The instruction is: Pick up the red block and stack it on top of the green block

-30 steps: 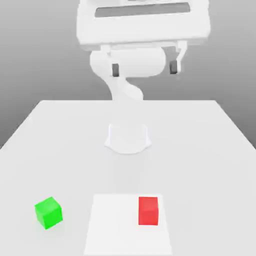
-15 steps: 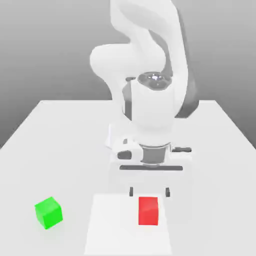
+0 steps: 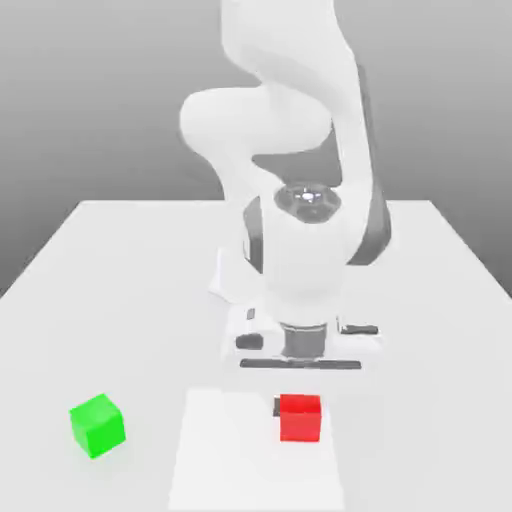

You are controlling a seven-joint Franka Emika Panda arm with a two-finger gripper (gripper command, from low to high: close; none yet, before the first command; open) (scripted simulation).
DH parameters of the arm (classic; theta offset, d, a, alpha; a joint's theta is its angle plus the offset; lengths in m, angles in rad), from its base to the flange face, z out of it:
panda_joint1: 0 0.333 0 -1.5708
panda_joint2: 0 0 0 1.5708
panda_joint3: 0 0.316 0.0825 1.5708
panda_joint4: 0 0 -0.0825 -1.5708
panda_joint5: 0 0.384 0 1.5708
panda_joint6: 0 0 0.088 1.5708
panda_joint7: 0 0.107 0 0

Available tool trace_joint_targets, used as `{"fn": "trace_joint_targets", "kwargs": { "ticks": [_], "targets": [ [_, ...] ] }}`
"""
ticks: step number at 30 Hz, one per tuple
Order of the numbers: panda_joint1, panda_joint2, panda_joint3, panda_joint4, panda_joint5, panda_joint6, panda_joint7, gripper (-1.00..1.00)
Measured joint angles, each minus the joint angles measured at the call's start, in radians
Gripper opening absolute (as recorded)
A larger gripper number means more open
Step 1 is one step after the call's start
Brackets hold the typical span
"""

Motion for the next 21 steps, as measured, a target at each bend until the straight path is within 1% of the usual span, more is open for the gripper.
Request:
{"fn": "trace_joint_targets", "kwargs": {
  "ticks": [1, 3, 12, 13, 18, 19, 21],
  "targets": [
    [-0.002, -0.035, 0.001, -0.005, 0.007, -0.03, -0.005, -1.0],
    [-0.07, -0.06, -0.029, 0.008, 0.013, -0.068, -0.039, -1.0],
    [-0.42, -0.081, -0.176, 0.111, 0.023, -0.192, -0.239, -1.0],
    [-0.457, -0.068, -0.181, 0.119, 0.028, -0.187, -0.256, -1.0],
    [-0.465, 0.088, -0.152, 0.133, 0.077, -0.047, -0.304, -1.0],
    [-0.469, 0.107, -0.148, 0.134, 0.082, -0.029, -0.308, 1.0],
    [-0.469, 0.107, -0.148, 0.134, 0.082, -0.029, -0.308, 1.0]
  ]
}}
